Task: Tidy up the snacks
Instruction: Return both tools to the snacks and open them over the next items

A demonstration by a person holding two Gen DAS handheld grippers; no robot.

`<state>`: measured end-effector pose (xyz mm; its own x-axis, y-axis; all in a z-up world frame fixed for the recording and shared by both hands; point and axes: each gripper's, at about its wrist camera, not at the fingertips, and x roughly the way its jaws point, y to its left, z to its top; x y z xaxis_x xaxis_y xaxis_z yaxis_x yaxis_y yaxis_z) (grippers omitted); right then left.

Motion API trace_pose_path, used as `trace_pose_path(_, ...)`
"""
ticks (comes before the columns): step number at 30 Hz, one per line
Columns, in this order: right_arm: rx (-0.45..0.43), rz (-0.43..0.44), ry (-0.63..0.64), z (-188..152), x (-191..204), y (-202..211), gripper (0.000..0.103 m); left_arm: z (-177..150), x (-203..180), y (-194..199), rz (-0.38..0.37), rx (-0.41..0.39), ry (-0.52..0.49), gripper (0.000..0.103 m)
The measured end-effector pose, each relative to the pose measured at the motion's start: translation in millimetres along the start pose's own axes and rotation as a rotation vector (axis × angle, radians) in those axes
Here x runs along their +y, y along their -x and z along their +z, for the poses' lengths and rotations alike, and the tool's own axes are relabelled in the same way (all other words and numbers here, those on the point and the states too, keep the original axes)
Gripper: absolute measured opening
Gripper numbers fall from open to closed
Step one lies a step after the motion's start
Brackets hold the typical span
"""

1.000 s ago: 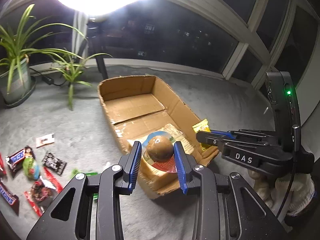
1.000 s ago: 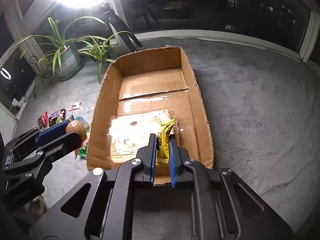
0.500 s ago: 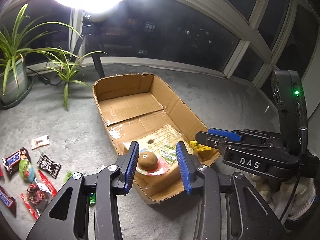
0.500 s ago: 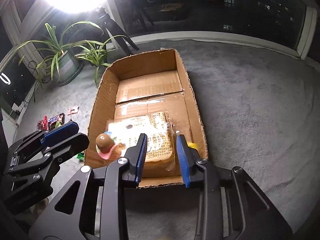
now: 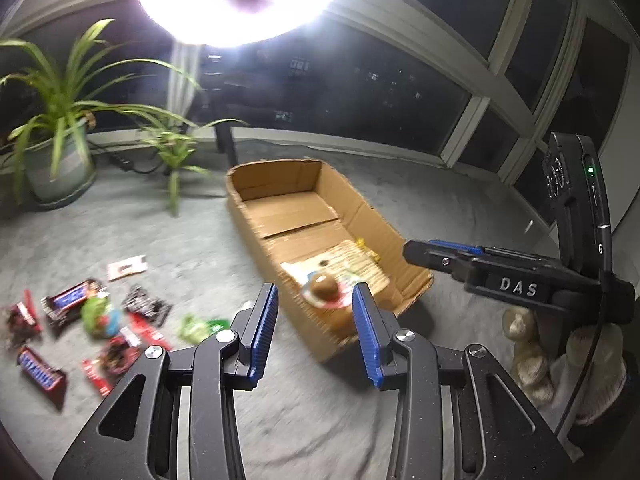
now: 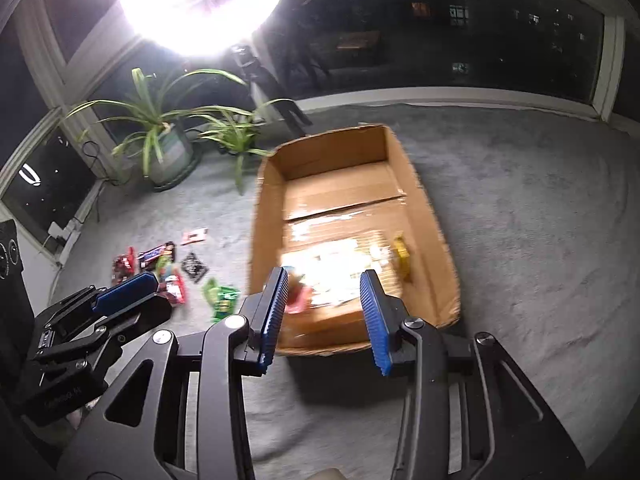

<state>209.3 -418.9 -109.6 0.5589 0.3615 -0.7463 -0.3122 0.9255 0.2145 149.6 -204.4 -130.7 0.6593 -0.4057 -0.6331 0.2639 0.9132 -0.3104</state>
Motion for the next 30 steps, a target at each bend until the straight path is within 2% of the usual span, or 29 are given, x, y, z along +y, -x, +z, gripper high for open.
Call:
trace_pose_path(6,0.025,0.058,0.011,-15,47,-3,0.042,-18,51,39,0.051,0.007,0.033,0.037)
trace_pose_path(10,0.054,0.09,0.03,-24,82,-14,0.06,-36,94,65,0.116,0.017,0.079,0.037)
trace_pose_path(17,0.16,0.129,0.013,-30,125,-58,0.063,-59,156,102,0.209,0.021,0.181,0.037)
trace_pose_path(22,0.232,0.158,-0.042,-33,146,-94,0.065,-71,178,110,0.225,0.023,0.223,0.037)
trace_pose_path(26,0.301,0.169,-0.113,-34,158,-128,0.065,-78,192,105,0.208,0.038,0.261,0.037)
trace_pose_path(30,0.336,0.091,-0.179,-32,162,-158,0.065,-82,204,100,0.203,0.05,0.281,0.037)
